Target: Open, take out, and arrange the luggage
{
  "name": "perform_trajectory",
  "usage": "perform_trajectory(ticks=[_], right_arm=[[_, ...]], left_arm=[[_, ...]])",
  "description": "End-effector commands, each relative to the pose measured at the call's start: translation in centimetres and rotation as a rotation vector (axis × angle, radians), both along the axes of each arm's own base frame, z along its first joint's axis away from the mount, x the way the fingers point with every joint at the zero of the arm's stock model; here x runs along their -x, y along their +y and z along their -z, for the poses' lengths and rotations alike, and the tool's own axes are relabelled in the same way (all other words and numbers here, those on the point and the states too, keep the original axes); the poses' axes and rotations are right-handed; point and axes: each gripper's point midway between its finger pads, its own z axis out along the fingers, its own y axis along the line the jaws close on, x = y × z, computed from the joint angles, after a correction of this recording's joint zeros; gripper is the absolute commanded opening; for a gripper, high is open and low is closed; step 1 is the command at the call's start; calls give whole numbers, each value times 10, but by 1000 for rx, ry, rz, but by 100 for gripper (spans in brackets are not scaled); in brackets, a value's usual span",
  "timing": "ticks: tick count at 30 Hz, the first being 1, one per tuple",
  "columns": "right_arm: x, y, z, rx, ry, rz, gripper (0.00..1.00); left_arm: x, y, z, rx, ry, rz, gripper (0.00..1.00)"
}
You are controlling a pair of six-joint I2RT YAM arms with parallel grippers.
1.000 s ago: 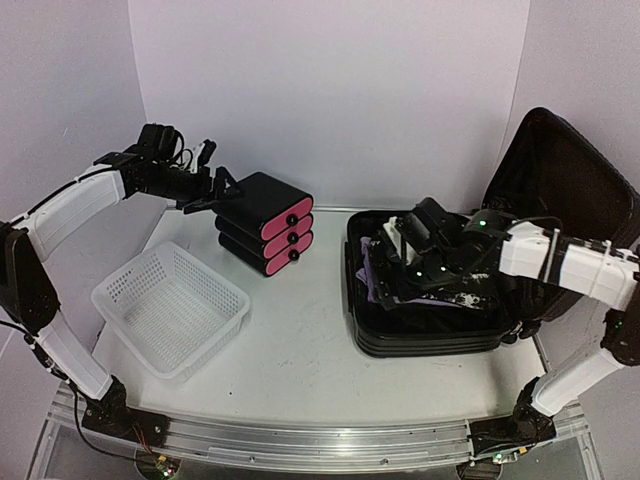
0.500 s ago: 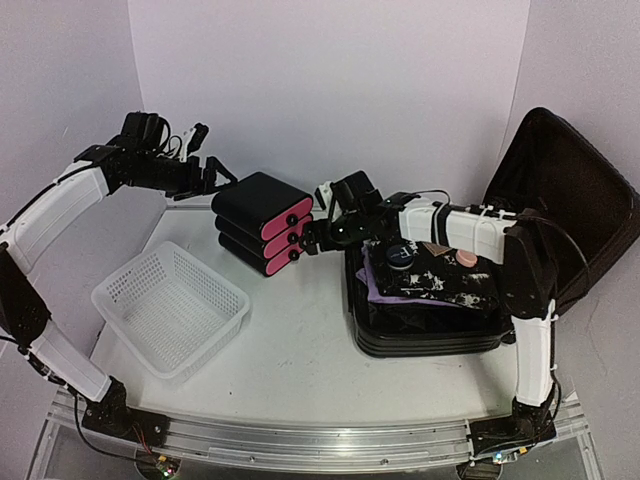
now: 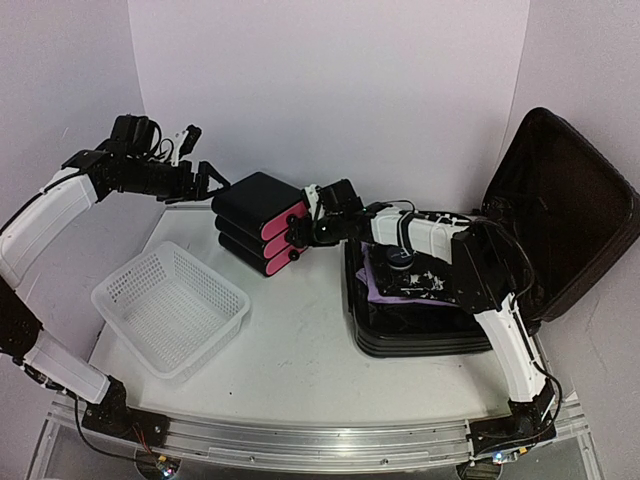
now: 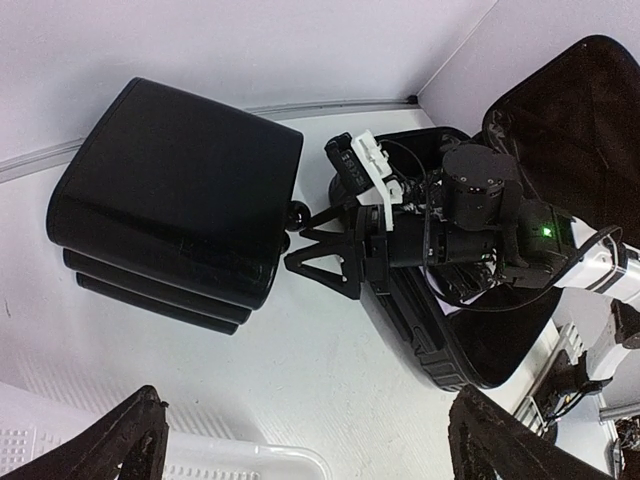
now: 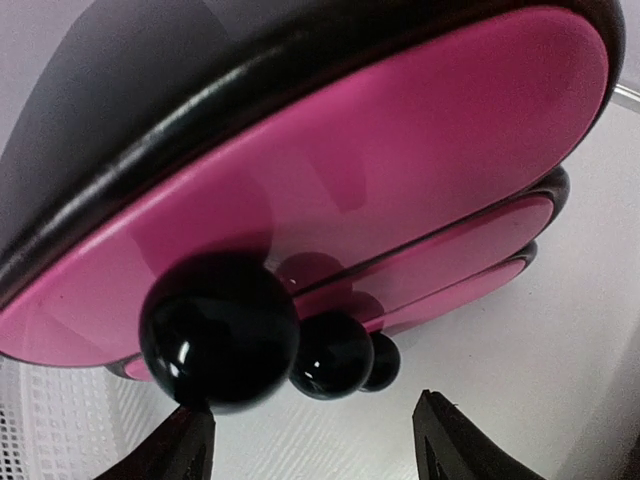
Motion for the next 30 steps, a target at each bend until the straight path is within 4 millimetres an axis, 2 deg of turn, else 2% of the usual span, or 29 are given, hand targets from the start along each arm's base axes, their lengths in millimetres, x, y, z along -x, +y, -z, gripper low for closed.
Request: perform_trajectory(ticks=[1,9,14,24,30], right_arm=[[-11,22,-50,-121,-97,-20,67],[-17,23,-61,-135,-117,1,65],[-20,25,-63,-136,-123,2,56],[-18,36,-70,-169,-94,-37,28],[-5,39,-73,-194,-51,-57,13]], left_arm=[[8,3,-21,11,-69,4,98],[10,0,-22,28,-63,17,98],[8,0,-18,23,-54,13,99],[5,-1,-13,23,-42,18,99],[3,-1,-9,19,-34,15,99]])
